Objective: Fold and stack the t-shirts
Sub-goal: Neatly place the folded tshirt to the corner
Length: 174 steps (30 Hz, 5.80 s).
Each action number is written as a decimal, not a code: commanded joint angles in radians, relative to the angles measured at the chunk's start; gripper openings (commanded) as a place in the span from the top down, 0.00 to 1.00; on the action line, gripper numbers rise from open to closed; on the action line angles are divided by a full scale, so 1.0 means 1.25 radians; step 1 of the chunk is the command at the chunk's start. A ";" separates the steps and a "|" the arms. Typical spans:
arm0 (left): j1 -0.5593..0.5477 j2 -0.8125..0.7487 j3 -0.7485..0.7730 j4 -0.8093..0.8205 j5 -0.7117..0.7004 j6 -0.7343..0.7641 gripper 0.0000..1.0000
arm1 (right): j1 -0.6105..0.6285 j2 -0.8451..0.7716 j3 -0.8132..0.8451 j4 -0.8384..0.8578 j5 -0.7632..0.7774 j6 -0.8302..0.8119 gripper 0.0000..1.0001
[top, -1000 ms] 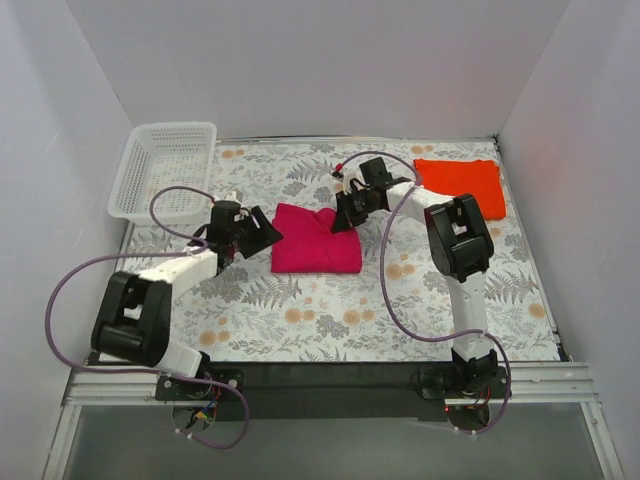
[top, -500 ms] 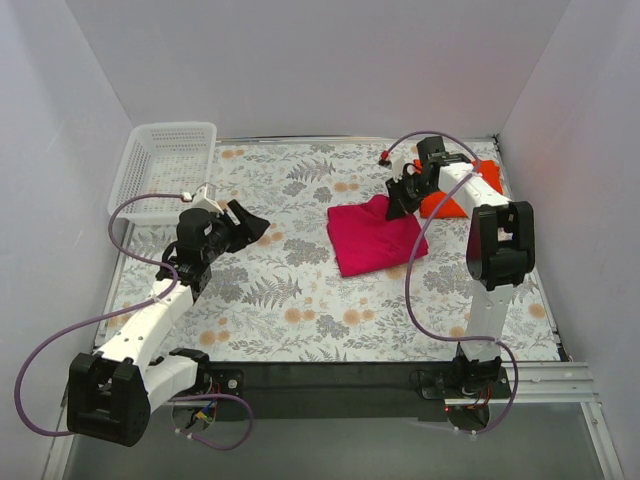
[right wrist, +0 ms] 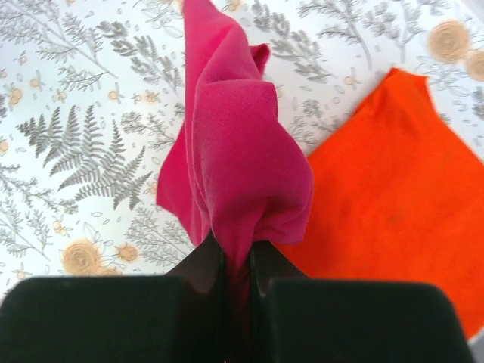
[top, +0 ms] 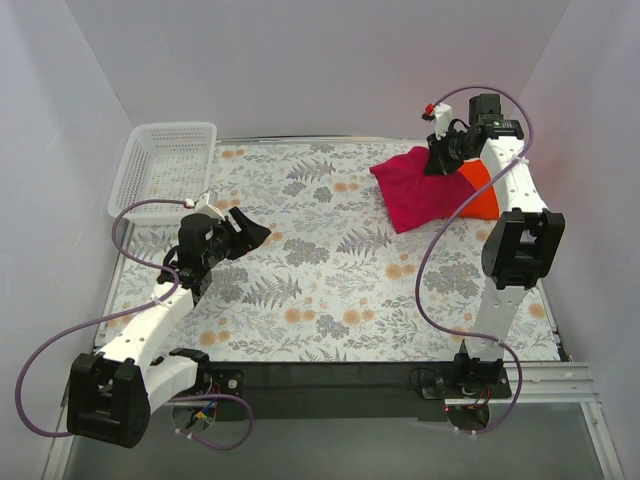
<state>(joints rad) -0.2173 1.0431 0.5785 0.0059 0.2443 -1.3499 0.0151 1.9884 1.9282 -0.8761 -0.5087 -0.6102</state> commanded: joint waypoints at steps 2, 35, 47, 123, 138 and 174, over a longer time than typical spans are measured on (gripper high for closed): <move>0.006 -0.017 -0.004 0.008 0.008 0.007 0.40 | -0.003 0.034 0.094 -0.033 0.019 0.001 0.99; 0.007 -0.005 -0.026 0.016 0.014 0.005 0.40 | -0.097 0.077 0.233 -0.033 0.018 -0.005 0.99; 0.007 -0.003 -0.028 0.017 0.018 0.004 0.40 | -0.105 0.094 0.257 -0.029 0.040 -0.014 0.99; 0.007 0.017 -0.030 0.019 0.016 0.007 0.41 | -0.124 0.206 0.266 0.107 0.158 0.009 0.95; 0.007 0.027 -0.031 0.020 0.014 0.007 0.41 | -0.154 0.207 0.198 0.151 0.206 0.030 0.93; 0.007 0.034 -0.012 0.035 0.052 -0.002 0.41 | -0.175 0.191 0.071 0.344 0.228 0.117 0.75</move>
<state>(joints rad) -0.2150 1.0897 0.5468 0.0311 0.2871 -1.3552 -0.1940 2.2086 1.9335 -0.4335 -0.1436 -0.4747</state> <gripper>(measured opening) 0.591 0.259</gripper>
